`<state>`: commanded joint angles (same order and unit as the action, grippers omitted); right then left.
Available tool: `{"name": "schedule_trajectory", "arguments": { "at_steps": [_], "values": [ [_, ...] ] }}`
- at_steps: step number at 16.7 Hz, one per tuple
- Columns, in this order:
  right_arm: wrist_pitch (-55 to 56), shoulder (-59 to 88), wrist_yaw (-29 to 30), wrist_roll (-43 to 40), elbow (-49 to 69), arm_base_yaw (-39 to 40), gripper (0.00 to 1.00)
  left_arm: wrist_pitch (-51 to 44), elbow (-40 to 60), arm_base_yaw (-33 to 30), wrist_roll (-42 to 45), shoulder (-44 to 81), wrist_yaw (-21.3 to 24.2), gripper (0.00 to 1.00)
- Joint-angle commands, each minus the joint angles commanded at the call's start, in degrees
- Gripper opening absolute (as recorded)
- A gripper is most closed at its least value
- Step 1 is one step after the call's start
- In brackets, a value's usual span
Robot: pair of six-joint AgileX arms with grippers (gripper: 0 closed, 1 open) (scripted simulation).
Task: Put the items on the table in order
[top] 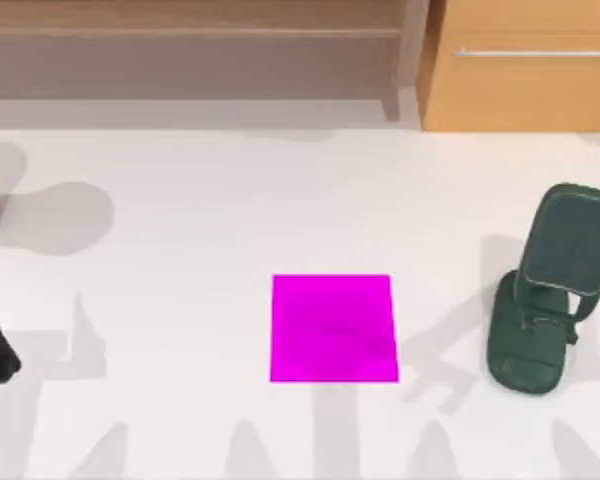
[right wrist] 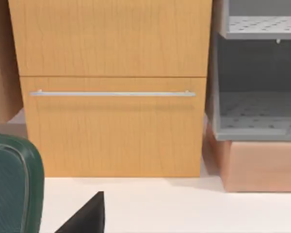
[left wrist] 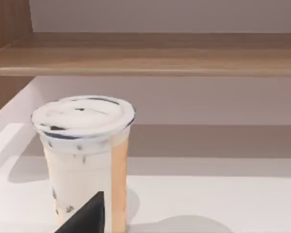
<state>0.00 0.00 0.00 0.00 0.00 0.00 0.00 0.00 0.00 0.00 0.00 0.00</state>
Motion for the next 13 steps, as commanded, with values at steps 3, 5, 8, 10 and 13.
{"name": "schedule_trajectory", "arguments": {
  "at_steps": [3, 5, 8, 10, 13],
  "values": [
    [-0.35, 0.46, 0.00, -0.50, 0.35, -0.10, 1.00, 0.00, 0.00, 0.00, 0.00, 0.00, 0.00, 1.00],
    [-2.15, 2.81, -0.01, -3.06, 2.19, -0.54, 1.00, 0.00, 0.00, 0.00, 0.00, 0.00, 0.00, 1.00],
    [-7.36, 10.24, -0.02, -11.20, 8.00, -1.68, 1.00, 0.00, 0.00, 0.00, 0.00, 0.00, 0.00, 1.00],
    [-11.35, 17.27, 0.01, -18.98, 12.72, -2.55, 1.00, 0.00, 0.00, 0.00, 0.00, 0.00, 0.00, 1.00],
    [-16.84, 27.51, 0.05, -31.05, 19.22, -3.77, 1.00, 0.00, 0.00, 0.00, 0.00, 0.00, 0.00, 1.00]
  ]
}}
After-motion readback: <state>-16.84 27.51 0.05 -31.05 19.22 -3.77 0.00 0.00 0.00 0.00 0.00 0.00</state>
